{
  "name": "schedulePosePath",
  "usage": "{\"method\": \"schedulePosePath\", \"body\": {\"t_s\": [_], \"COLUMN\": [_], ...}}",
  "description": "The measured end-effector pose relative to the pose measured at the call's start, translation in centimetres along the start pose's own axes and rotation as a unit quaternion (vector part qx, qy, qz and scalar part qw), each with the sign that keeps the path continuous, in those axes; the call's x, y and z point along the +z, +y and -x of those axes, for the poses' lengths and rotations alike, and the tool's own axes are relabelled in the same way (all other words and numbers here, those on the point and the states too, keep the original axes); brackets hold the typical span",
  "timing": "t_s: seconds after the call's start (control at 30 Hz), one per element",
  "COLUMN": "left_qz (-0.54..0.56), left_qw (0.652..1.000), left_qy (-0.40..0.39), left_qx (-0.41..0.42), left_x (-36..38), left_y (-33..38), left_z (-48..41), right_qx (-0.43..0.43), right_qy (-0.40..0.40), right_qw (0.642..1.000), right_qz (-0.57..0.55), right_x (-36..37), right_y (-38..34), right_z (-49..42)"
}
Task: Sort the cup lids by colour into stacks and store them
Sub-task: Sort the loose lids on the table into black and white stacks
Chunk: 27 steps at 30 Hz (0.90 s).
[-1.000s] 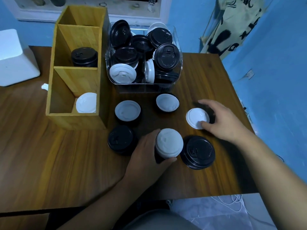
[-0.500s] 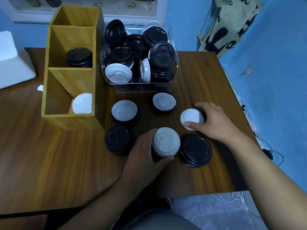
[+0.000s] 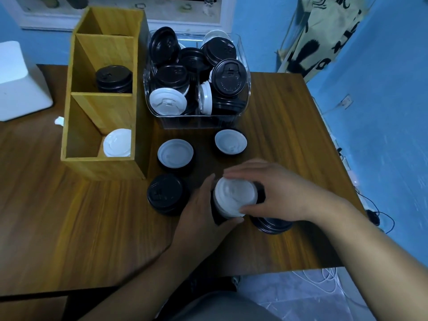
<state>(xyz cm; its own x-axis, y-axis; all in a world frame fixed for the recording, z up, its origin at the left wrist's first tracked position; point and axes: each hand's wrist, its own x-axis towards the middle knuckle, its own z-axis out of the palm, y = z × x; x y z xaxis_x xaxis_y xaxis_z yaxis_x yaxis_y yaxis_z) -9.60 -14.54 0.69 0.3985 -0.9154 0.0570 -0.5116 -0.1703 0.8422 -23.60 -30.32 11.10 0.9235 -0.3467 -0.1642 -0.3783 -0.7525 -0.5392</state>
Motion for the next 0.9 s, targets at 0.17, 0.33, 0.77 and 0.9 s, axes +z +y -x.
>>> {"method": "schedulePosePath", "body": {"t_s": [0.17, 0.33, 0.77, 0.9], "left_qz": [-0.003, -0.005, -0.021, -0.022], "left_qw": [1.000, 1.000, 1.000, 1.000], "left_qy": [-0.009, -0.013, 0.006, -0.004], "left_qx": [-0.007, -0.013, 0.001, -0.005], "left_x": [0.0, 0.2, 0.1, 0.0], "left_y": [0.0, -0.3, 0.2, 0.3], "left_z": [-0.2, -0.2, 0.1, 0.2], "right_qx": [-0.002, 0.008, 0.061, 0.099], "right_qy": [-0.039, -0.066, 0.124, 0.097], "right_qw": [0.999, 0.996, 0.990, 0.986], "right_qz": [0.030, 0.063, 0.011, 0.090], "right_x": [1.0, 1.3, -0.9, 0.6], "right_y": [-0.1, -0.3, 2.2, 4.1], "right_z": [-1.0, -1.2, -5.2, -7.6]}}
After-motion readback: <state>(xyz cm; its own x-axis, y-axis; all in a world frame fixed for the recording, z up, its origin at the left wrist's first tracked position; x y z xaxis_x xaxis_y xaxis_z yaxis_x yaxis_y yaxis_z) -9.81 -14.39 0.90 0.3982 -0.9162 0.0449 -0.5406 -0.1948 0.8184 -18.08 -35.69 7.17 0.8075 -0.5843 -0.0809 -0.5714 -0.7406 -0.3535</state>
